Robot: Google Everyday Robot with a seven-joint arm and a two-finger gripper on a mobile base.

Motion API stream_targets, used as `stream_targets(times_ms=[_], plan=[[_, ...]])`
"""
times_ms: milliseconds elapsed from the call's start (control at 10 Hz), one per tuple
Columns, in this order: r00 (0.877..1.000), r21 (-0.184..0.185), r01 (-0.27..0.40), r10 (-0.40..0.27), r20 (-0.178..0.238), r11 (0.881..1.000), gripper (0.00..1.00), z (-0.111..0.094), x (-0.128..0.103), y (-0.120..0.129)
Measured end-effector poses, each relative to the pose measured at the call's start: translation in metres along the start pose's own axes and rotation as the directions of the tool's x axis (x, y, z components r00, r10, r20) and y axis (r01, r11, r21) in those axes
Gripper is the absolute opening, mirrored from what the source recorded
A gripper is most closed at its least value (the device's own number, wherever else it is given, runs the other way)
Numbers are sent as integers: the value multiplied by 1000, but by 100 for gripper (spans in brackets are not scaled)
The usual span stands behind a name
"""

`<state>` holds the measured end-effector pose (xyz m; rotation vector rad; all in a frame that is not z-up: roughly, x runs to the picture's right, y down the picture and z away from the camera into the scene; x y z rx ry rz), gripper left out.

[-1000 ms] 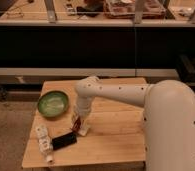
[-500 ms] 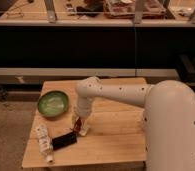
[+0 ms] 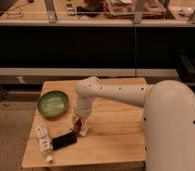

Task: Place the pepper on the white sponge

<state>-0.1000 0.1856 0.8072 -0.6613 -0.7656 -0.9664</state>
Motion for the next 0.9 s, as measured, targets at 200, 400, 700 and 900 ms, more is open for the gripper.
stream_targets(times_ms=[200, 400, 700, 900], plan=[[1000, -1, 1, -1, 2, 1000, 79, 0, 0, -1], [1000, 0, 3, -3, 3, 1000, 79, -1, 0, -1], [1000, 2, 5, -5, 3, 1000, 79, -3, 0, -2], [1000, 7, -2, 2, -8, 1000, 79, -7, 6, 0]])
